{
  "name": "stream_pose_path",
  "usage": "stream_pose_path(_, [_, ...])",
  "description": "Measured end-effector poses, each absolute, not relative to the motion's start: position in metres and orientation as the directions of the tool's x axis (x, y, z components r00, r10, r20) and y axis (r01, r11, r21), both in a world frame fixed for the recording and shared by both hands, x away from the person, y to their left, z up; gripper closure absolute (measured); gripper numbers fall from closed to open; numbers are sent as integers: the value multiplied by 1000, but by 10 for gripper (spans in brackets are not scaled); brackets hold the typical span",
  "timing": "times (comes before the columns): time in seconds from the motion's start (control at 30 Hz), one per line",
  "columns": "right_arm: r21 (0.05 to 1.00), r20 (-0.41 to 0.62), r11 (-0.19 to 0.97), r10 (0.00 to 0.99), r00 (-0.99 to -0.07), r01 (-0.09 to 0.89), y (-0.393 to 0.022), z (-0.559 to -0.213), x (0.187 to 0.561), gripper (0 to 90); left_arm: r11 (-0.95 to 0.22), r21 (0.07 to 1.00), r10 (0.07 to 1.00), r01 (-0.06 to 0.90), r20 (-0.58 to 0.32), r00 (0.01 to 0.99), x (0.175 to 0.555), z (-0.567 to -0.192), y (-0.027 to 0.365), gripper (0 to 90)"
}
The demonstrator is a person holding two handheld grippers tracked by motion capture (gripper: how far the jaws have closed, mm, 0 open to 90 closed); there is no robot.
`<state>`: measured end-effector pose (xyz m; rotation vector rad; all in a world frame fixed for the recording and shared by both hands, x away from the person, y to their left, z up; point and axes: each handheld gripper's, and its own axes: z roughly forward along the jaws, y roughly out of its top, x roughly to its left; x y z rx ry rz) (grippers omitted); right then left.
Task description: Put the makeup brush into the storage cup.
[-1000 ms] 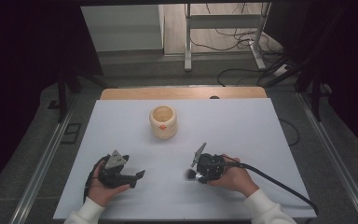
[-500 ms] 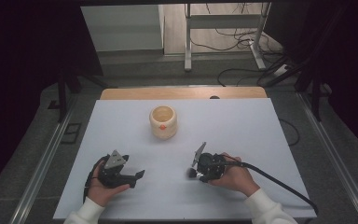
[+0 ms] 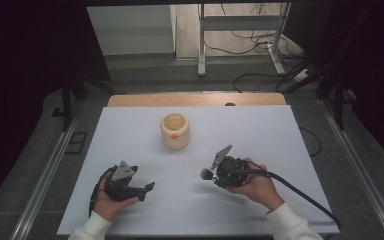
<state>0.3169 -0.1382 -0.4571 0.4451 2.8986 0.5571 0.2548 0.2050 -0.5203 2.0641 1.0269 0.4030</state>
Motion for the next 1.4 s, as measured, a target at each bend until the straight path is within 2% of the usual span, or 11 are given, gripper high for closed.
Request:
stream_pose_path(0.6, [465, -108, 845, 348, -931, 262, -147, -444, 318, 710, -369, 762, 780, 532, -57, 623, 254, -520, 205, 144])
stream_pose_path(1.4, [572, -51, 740, 463, -885, 354, -166, -437, 329, 710, -368, 766, 781, 528, -53, 622, 254, -519, 205, 145])
